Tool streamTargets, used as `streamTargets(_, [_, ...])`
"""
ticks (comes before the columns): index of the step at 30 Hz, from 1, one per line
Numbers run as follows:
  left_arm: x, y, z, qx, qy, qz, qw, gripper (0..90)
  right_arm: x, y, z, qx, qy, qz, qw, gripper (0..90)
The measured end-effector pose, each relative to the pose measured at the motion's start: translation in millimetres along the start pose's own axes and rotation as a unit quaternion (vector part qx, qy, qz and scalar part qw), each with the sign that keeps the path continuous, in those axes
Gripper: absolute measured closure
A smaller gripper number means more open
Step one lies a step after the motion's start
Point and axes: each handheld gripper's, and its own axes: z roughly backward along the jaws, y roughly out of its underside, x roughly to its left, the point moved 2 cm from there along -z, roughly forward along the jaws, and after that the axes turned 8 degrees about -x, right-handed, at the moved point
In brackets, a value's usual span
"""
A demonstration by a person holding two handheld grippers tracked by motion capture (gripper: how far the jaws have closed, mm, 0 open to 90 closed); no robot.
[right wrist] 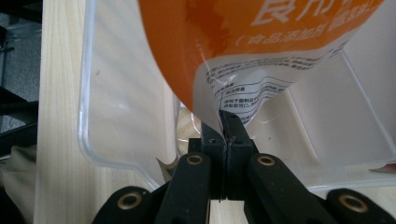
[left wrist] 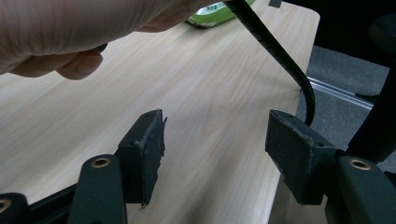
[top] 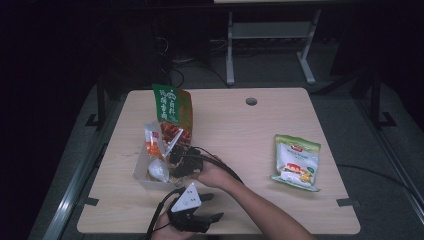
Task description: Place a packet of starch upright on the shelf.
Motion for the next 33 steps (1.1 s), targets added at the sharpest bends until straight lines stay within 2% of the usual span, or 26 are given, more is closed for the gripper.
streamTargets(3, [-0.1,0.0,0.2,-0.002,0.000,0.001,1.0000,36.9,0.3,0.0,-0.1,0.002,0.003,0.007,1.0000,86.6])
streamTargets(6, [0.0,-0.1,0.9,-0.003,-0.001,0.005,1.0000,36.9,2.0,-0.9,4.1,-0.001,-0.011,-0.002,0.9999,68.1])
streamTargets(8, [1.0,-0.2,0.5,-0.001,-0.001,0.002,1.0000,36.7,3.5,-3.4,10.0,-0.016,-0.007,0.003,0.9998,58.4])
streamTargets(9, [1.0,-0.3,0.2,-0.001,0.000,0.001,1.0000,36.7,3.3,-5.7,14.2,-0.024,-0.006,-0.003,0.9997,55.0])
streamTargets(11, [0.5,-0.3,-0.2,-0.003,0.000,0.000,1.0000,36.7,1.5,-11.8,23.5,-0.046,0.000,-0.013,0.9989,51.5])
streamTargets(12, [-0.9,0.0,-0.4,-0.003,0.000,0.009,1.0000,36.7,0.1,-15.5,28.4,-0.058,0.003,-0.016,0.9982,50.4])
streamTargets(14, [-0.8,-0.1,-0.6,-0.003,-0.001,0.007,1.0000,36.7,-2.5,-23.8,38.0,-0.077,0.010,-0.026,0.9966,47.3])
streamTargets(16, [-0.7,-0.2,-0.9,-0.003,-0.001,0.005,1.0000,36.7,-3.7,-31.9,45.5,-0.096,0.019,-0.035,0.9946,50.2])
streamTargets(17, [-0.6,-0.1,-1.3,-0.003,-0.001,0.005,1.0000,36.7,-3.8,-36.2,47.7,-0.097,0.032,-0.035,0.9942,54.6])
streamTargets(19, [-1.1,0.1,-1.9,-0.003,0.000,0.007,1.0000,36.7,-3.7,-40.2,47.5,-0.092,0.037,-0.031,0.9946,66.0])
streamTargets(20, [-1.0,0.1,-1.7,0.000,0.001,0.004,1.0000,36.7,-2.8,-41.4,47.2,-0.089,0.042,-0.031,0.9946,74.7])
streamTargets(21, [-1.1,0.1,-1.6,0.001,0.002,0.003,1.0000,36.7,-1.4,-42.0,47.4,-0.087,0.047,-0.024,0.9948,84.2])
streamTargets(22, [-1.2,0.0,-1.7,0.001,0.002,0.003,1.0000,36.7,-0.5,-41.8,47.7,-0.085,0.052,-0.012,0.9950,87.5])
streamTargets(24, [-1.3,-0.1,-1.6,-0.001,0.002,0.004,1.0000,36.8,-0.2,-40.7,49.7,-0.080,0.054,-0.009,0.9953,89.4])
streamTargets(26, [-1.4,-0.3,-1.7,-0.001,0.002,0.004,1.0000,36.7,-0.7,-39.5,53.4,-0.086,0.043,-0.010,0.9954,89.7])
streamTargets(28, [-1.3,-0.5,-1.3,0.000,0.003,0.000,1.0000,36.7,1.0,-39.1,56.3,-0.094,0.029,0.003,0.9951,89.7])
streamTargets(30, [-2.3,-0.5,-1.3,-0.001,0.004,0.005,1.0000,36.7,3.3,-39.0,56.9,-0.099,0.023,0.011,0.9948,89.7])
streamTargets(32, [-2.6,-0.8,-1.2,-0.005,0.004,0.005,1.0000,36.7,4.8,-38.1,56.7,-0.105,0.016,0.013,0.9942,89.7])
streamTargets(33, [-2.8,-1.0,-0.9,-0.005,0.004,0.006,1.0000,36.7,5.5,-37.1,57.0,-0.110,0.010,0.006,0.9939,89.7])
